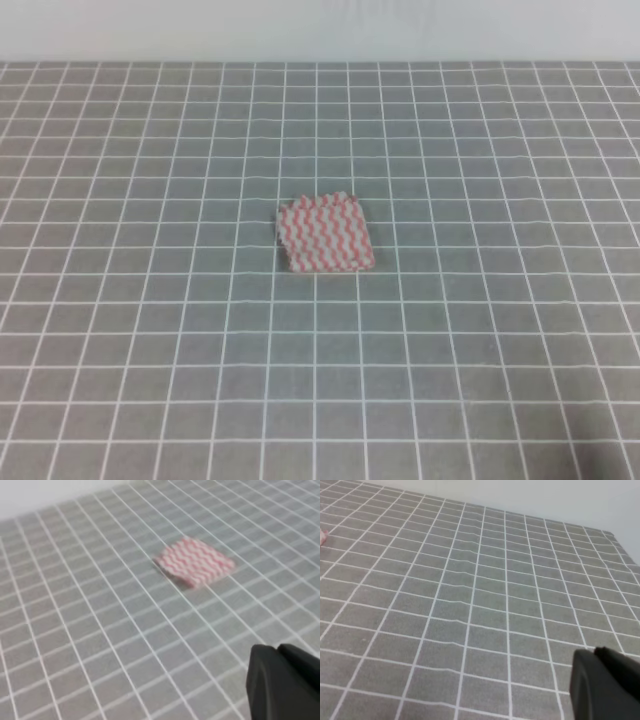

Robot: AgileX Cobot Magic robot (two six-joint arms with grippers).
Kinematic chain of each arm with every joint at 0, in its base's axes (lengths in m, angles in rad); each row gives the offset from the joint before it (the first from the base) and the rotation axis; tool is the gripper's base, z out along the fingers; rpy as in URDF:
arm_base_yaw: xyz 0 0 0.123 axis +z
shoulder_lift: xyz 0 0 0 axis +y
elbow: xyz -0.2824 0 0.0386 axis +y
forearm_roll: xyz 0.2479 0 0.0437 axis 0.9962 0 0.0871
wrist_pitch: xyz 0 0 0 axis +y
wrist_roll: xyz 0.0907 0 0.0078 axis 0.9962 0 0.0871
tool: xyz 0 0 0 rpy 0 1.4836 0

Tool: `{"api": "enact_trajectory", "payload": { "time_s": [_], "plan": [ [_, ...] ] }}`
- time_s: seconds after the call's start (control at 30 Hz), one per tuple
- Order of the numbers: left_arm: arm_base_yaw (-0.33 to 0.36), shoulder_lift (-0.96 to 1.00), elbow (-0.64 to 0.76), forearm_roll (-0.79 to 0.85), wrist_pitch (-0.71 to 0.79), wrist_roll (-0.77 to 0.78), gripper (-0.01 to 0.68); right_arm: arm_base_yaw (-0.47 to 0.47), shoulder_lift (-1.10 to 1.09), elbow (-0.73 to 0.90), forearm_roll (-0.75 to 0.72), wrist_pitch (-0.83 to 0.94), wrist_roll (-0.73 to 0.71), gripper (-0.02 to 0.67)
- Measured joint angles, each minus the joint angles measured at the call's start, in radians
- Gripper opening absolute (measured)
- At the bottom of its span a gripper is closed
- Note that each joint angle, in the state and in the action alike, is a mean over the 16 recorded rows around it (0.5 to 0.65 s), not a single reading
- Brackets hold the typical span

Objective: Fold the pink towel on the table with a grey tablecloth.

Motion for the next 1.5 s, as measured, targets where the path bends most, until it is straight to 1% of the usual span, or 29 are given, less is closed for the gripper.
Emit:
{"api": "enact_trajectory", "payload": {
  "time_s": [0.13,0.23,0.3,0.47,0.63,0.77,0.9,1.23,1.5],
  "plan": [
    [0.025,-0.054,0.073,0.02,-0.138,-0.026,-0.002,0.0,0.003,-0.002,0.0,0.0,0.0,-0.015],
    [0.072,-0.111,0.147,0.025,-0.251,-0.055,-0.002,0.0,0.006,0.0,0.0,0.001,0.0,-0.016],
    [0.111,-0.152,0.202,0.023,-0.324,-0.076,-0.002,0.0,0.007,0.002,0.0,0.002,0.0,-0.016],
    [0.24,-0.245,0.348,0.005,-0.475,-0.11,-0.002,0.001,0.01,0.005,-0.001,0.004,0.001,-0.016],
    [0.358,-0.29,0.458,-0.017,-0.505,-0.132,-0.002,0.001,0.01,0.005,0.0,0.008,0.001,-0.016],
    [0.413,-0.299,0.517,-0.01,-0.489,-0.138,-0.002,0.001,0.008,0.002,0.001,0.01,0.001,-0.016],
    [0.436,-0.3,0.556,0.008,-0.455,-0.135,-0.002,0.001,0.009,0.005,0.002,0.006,0.001,-0.016],
    [0.438,-0.299,0.577,0.046,-0.37,-0.127,-0.002,0.001,0.012,0.009,0.003,-0.002,0.001,-0.016],
    [0.438,-0.298,0.576,0.046,-0.36,-0.125,-0.002,0.001,0.011,0.007,0.004,-0.004,0.0,-0.016]
  ]
}}
